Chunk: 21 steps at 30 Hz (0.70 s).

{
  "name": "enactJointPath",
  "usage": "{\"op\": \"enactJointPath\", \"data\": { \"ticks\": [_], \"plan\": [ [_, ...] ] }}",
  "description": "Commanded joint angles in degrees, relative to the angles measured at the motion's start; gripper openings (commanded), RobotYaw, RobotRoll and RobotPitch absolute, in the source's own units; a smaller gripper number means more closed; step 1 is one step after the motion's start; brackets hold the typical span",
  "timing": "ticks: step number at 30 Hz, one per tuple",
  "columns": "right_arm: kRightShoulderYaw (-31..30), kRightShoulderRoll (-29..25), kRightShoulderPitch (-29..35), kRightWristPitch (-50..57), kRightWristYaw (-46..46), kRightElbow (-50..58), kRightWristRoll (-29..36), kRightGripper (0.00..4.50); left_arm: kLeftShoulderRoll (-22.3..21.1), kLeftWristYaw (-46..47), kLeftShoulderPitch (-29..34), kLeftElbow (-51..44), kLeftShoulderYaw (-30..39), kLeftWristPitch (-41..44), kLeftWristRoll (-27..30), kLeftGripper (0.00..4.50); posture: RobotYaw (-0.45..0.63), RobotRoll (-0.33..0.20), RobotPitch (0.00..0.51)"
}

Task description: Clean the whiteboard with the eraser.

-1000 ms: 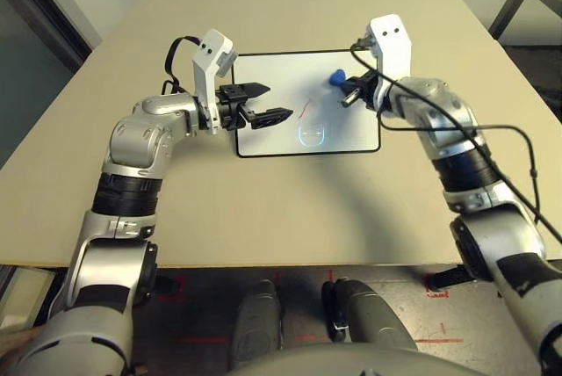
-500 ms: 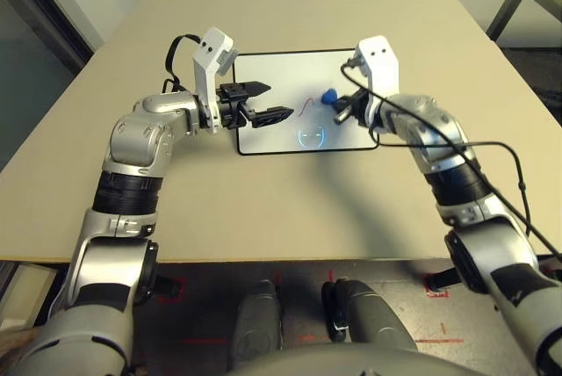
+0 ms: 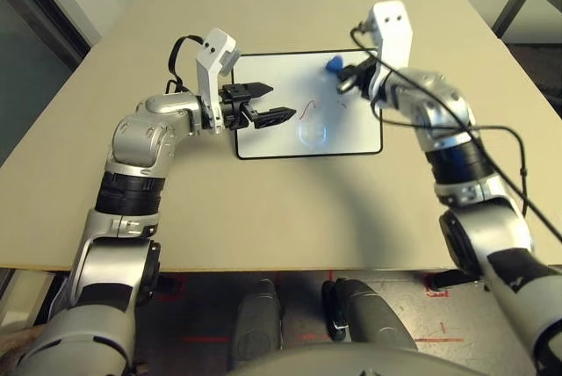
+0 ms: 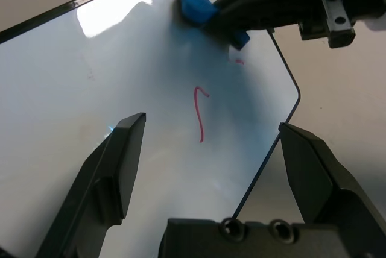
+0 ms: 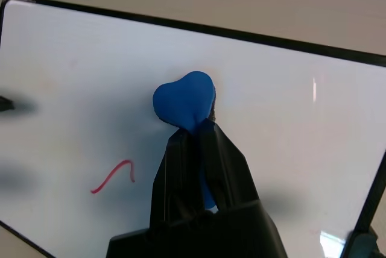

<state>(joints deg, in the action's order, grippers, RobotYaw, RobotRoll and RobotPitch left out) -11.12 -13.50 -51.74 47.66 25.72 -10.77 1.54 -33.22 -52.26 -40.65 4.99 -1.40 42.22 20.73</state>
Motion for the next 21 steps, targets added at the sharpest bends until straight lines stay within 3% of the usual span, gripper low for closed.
{"op": "enactJointPath", "data": {
  "ticks": [1, 12, 21],
  "plan": [
    [-2.74, 0.40, 4.14, 3.05, 0.57, 0.27, -0.33, 0.04, -0.47, 0.00, 0.92, -1.14, -0.34, 0.74, 0.39, 4.50, 0.00, 0.000, 0.114],
    [-3.86, 0.11, 7.22, 4.75, 0.85, 2.89, -0.35, 0.04, -0.22, 0.03, 0.59, -0.93, -0.53, 0.94, 0.38, 4.50, 0.00, 0.000, 0.115],
    [1.99, -1.49, 2.87, -0.34, -2.26, -2.86, -0.79, 0.04, -0.11, -0.08, 0.56, -0.97, -0.67, 1.15, 0.45, 4.50, -0.01, 0.000, 0.118]
  ]
}}
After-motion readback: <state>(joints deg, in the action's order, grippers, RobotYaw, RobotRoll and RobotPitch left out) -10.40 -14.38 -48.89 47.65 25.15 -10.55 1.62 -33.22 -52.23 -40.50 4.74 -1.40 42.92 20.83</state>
